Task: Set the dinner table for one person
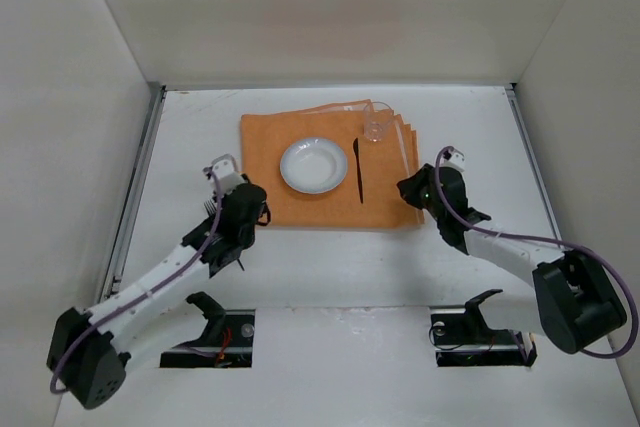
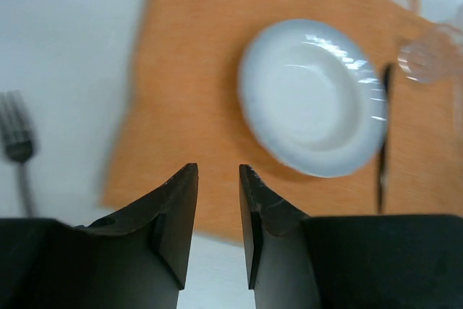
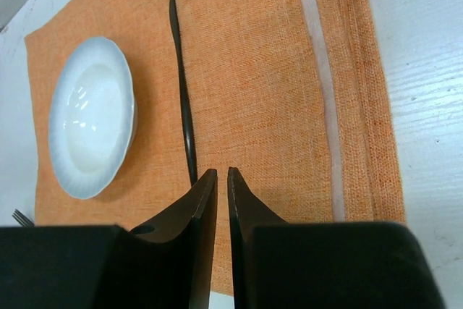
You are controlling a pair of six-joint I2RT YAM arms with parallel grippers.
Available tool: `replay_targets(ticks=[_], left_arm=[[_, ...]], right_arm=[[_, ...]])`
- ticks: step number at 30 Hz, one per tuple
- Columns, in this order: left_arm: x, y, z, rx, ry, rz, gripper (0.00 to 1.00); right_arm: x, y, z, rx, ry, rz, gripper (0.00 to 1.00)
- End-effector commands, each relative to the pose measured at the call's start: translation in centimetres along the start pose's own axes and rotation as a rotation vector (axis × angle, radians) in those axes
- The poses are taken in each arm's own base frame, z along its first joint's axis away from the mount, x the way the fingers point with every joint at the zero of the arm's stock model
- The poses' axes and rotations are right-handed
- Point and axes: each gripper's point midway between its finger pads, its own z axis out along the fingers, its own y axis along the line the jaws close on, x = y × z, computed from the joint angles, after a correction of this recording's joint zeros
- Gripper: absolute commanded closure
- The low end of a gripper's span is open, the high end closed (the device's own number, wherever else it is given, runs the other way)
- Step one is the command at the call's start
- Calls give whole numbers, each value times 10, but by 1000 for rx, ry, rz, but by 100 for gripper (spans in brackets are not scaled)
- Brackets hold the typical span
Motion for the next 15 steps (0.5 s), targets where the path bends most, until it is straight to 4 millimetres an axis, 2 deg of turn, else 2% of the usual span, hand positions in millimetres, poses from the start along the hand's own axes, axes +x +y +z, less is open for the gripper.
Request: replay_targets(ticks=[1,3,6,8,12,15], left_arm=[[21,85,-18,-231,48,1,73],[33,117,-27,-307,102,-31,73],[56,138,-31,-347,176,-64,72],[68,146,-30,-370,220,-98,72],[79,159,-25,-439,272,-119,72],[85,157,-19,-441,298,-125,71]], right_arm=[[-15,19,2,-56,-56,-6,82],[-16,19,1,-62,-60,1,81],[-17,24,-2,-80,-66,-3,78],[-19,22,-1,-72,-73,-6,76],[-15,25,1,-82,-53,-8,72],[-12,26,2,-80,-50,-22,71]])
